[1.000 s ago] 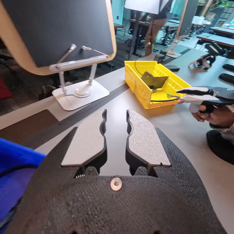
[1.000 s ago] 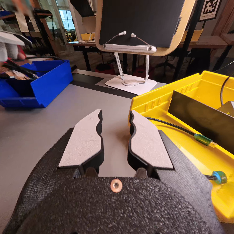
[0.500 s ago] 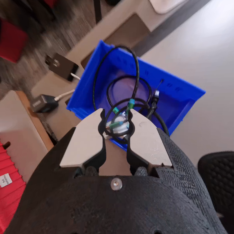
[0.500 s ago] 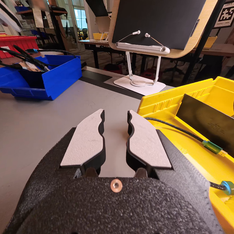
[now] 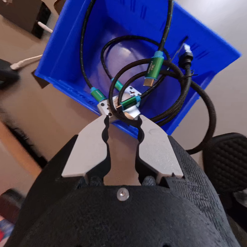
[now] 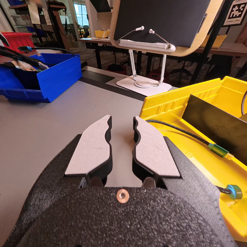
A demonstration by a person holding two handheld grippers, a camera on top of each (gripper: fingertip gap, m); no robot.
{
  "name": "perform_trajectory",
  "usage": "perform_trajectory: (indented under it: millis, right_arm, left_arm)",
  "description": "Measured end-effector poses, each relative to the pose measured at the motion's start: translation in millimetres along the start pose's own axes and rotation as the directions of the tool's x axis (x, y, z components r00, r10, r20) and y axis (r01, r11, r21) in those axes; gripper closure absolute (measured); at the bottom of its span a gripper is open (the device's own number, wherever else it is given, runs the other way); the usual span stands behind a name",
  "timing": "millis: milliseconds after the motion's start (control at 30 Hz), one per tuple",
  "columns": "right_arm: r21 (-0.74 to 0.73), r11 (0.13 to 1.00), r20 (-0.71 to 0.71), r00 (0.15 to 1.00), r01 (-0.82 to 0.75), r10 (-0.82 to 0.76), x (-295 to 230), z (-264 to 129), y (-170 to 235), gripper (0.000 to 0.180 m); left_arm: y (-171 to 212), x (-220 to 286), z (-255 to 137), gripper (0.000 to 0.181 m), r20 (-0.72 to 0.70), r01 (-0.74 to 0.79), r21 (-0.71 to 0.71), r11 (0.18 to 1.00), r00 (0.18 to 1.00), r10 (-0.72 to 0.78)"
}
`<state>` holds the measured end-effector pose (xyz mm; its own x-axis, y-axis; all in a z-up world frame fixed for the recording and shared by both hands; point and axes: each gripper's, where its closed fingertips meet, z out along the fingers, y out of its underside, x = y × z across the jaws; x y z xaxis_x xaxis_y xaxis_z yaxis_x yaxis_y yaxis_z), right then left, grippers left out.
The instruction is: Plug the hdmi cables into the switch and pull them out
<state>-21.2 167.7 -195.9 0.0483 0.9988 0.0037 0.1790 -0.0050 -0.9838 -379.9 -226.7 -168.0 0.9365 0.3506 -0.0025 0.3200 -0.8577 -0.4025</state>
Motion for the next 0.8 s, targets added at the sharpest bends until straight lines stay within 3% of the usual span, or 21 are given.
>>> perform_trajectory:
  millis: [33, 167, 300, 400, 533, 600, 800]
  right_arm:
    - [-0.001, 1.0, -0.003, 1.0, 0.005, -0.005, -0.1, -0.2, 0.2, 0.15]
    - [-0.016, 1.0, 0.002, 1.0, -0.003, 0.003, 0.8, 1.2, 3.3, 0.15]
    - [-0.031, 1.0, 0.014, 1.0, -0.001, 0.002, -2.4, 4.7, 6.6, 0.15]
    - [-0.043, 0.999, 0.018, 1.0, 0.022, -0.022, -5.9, 5.4, 8.4, 0.151]
    - [-0.032, 0.999, 0.003, 0.999, 0.034, -0.034, -3.7, 0.8, 4.9, 0.151]
    - [-0.023, 0.999, 0.006, 1.0, 0.022, -0.022, -2.6, 0.2, 2.6, 0.151]
    - [-0.021, 0.999, 0.017, 0.999, 0.029, -0.029, -6.1, 1.2, 1.6, 0.151]
  left_arm:
    - [1.5, 4.3, 0.1, 0.137, -0.04, 0.023, 0.026, 0.999, 0.999, -0.022]
    - [11.7, 28.4, 1.6, 0.13, -0.16, 0.076, 0.062, 0.995, 0.985, -0.065]
    - [17.6, 39.7, 7.6, 0.132, -0.173, 0.17, 0.045, 0.984, 0.972, -0.16]
    - [21.6, 51.1, 13.0, 0.127, -0.162, 0.13, 0.001, 0.992, 0.979, -0.128]
    - [13.5, 65.8, -5.7, 0.122, -0.276, 0.133, 0.066, 0.989, 0.955, -0.11]
    - [16.5, 54.7, -9.7, 0.125, -0.229, 0.158, 0.073, 0.985, 0.964, -0.138]
    - [51.6, 25.1, 15.0, 0.128, 0.088, 0.078, -0.116, 0.99, 0.994, -0.068]
